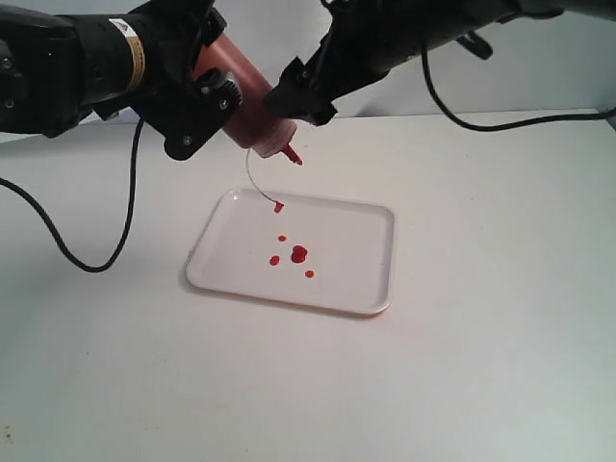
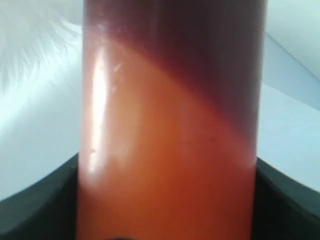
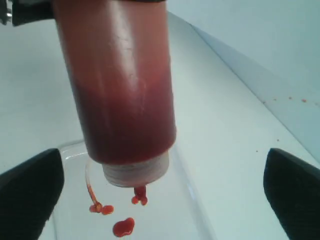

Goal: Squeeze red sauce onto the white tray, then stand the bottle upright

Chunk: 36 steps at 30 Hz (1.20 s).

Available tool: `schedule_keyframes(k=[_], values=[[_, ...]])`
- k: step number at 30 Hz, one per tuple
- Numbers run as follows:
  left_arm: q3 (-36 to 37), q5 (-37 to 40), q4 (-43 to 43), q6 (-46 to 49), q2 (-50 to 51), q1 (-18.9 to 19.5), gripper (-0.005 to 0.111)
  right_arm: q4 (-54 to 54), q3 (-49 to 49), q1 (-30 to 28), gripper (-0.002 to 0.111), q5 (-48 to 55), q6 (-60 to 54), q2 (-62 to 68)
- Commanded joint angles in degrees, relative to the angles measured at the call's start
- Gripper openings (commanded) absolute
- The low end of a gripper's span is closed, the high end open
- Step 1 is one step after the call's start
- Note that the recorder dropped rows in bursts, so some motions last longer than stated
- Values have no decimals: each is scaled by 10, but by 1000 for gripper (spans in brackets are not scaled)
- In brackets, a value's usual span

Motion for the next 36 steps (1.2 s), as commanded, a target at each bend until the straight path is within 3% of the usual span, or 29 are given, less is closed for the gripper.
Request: schedule_keyframes(k=[1, 7, 12, 16, 21, 28, 31, 36], values=[[-6, 25, -100, -23, -11, -2, 0, -9, -4, -37, 105, 9, 46, -41], [-6, 25, -117, -119, -11, -2, 0, 3, -4, -130, 105, 81, 102, -68], [0, 21, -120, -184, -14, -2, 0, 86, 25, -204, 105, 130, 78, -68], [31, -23, -120, -236, -34, 5, 0, 167, 62, -245, 105, 129, 20, -68], [71, -106, -121, -356, -82, 46, 0, 271, 98, -277, 105, 133, -57, -68], [117, -272, -146, -518, -138, 122, 0, 313, 103, -276, 105, 188, -120, -68], [135, -364, -241, -524, -143, 153, 0, 361, 103, -276, 105, 240, -163, -68], [182, -592, -393, -573, -136, 194, 0, 402, 103, -266, 105, 298, -204, -68]])
